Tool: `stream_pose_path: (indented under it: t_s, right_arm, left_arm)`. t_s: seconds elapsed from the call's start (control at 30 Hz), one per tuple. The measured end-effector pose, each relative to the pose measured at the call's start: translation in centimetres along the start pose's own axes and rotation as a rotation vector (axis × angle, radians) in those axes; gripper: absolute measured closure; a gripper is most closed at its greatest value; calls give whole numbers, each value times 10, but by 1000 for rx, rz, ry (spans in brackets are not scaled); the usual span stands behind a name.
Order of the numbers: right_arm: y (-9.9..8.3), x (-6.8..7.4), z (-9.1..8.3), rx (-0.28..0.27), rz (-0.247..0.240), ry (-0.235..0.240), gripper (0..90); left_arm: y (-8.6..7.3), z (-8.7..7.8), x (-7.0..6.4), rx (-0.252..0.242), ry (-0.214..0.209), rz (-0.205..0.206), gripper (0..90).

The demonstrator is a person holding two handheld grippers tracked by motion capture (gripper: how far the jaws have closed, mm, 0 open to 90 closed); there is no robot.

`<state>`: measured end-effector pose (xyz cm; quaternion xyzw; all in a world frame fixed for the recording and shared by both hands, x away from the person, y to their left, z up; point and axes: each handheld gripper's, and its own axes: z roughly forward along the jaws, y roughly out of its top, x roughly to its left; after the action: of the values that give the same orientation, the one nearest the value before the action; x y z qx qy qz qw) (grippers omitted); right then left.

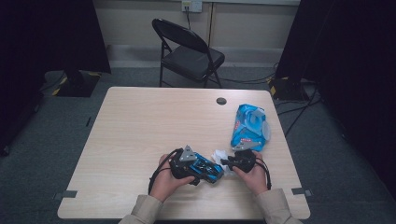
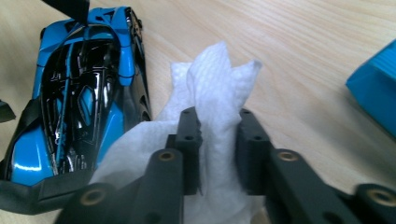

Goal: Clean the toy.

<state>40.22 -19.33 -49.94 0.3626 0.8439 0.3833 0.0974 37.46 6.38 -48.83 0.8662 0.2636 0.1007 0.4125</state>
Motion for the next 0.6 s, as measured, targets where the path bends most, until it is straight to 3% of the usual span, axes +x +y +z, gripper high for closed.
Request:
stream_pose_path:
  t_s: [0.6]
  right_arm:
    - [26,5,24,53,-14,99,822]
  left_arm:
    - [-3,1,-2,-22,3,18,140]
